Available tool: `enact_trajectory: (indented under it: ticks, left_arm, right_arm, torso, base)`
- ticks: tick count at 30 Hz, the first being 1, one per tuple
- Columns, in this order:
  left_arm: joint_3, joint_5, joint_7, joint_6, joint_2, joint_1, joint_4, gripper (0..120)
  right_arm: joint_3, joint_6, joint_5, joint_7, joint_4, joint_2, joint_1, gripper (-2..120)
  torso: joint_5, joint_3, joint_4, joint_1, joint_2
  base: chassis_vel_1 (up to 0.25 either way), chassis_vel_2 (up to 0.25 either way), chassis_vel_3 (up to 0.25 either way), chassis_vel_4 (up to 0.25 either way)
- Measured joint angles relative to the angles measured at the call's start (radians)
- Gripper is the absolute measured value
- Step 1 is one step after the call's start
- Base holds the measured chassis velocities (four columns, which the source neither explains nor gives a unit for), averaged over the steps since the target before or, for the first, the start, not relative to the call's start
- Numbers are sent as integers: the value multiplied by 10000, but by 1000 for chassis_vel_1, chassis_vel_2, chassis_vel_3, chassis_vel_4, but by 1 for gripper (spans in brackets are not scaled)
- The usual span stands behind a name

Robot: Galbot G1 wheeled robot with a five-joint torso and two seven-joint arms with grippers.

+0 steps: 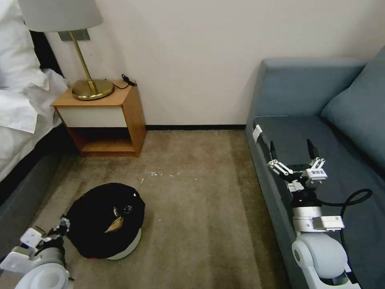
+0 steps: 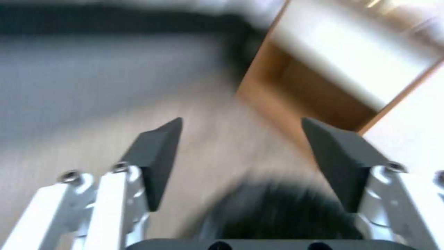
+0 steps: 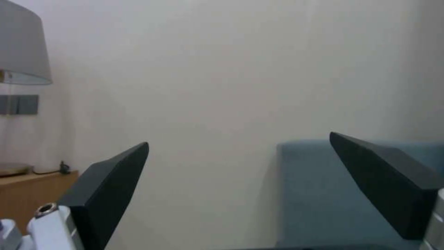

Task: Pick up the trash bin, then pick up the garbage on the floor and place it into the trash bin.

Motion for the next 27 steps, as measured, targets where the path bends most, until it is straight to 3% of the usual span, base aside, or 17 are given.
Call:
enact_trajectory:
  ticks: [2,3,4,6,8,17,23,27]
  left_arm:
    - [5,1323,1105,-1144,-7,151,7,79]
    - [42,2208,2027,-2090,-34,267,14,84]
    - [42,2208,2027,-2090,-34,267,14,84]
    - [187,3055,2908,-3347,-150,326,-147,94]
    - [346,3497,3154,-3981,-269,230,-324,98]
    - [1053,4559,3953,-4197,-516,301,-725,100]
    - [1397,4737,5013,-4283,-535,595,-676,100]
    - [1575,4745,5208,-3972,-447,628,-647,100]
  right_arm:
    - [6,99,148,-108,6,61,-81,100]
    - [-11,134,193,-164,35,132,-161,100]
    - [-11,134,193,-164,35,132,-161,100]
    - [-136,119,-1,-43,148,352,-412,100]
    - [-223,115,-286,134,226,528,-726,100]
    - [-376,189,-733,394,297,802,-1495,100]
    - [-717,-46,-720,370,445,1029,-1840,100]
    - [-778,-240,-1078,500,445,1117,-1818,100]
  torso:
    - [0,0,2,0,0]
    - [3,0,2,0,0]
    - [3,0,2,0,0]
    - [-2,0,1,0,0]
    - [-2,0,1,0,0]
    - [-1,0,0,0,0]
    - [0,0,0,0,0]
    - [-1,0,1,0,0]
  base:
    - [0,0,0,0]
    - [0,0,0,0]
    - [0,0,0,0]
    - [0,0,0,0]
    - [0,0,0,0]
    - [0,0,0,0]
    - [0,0,0,0]
    - [0,0,0,0]
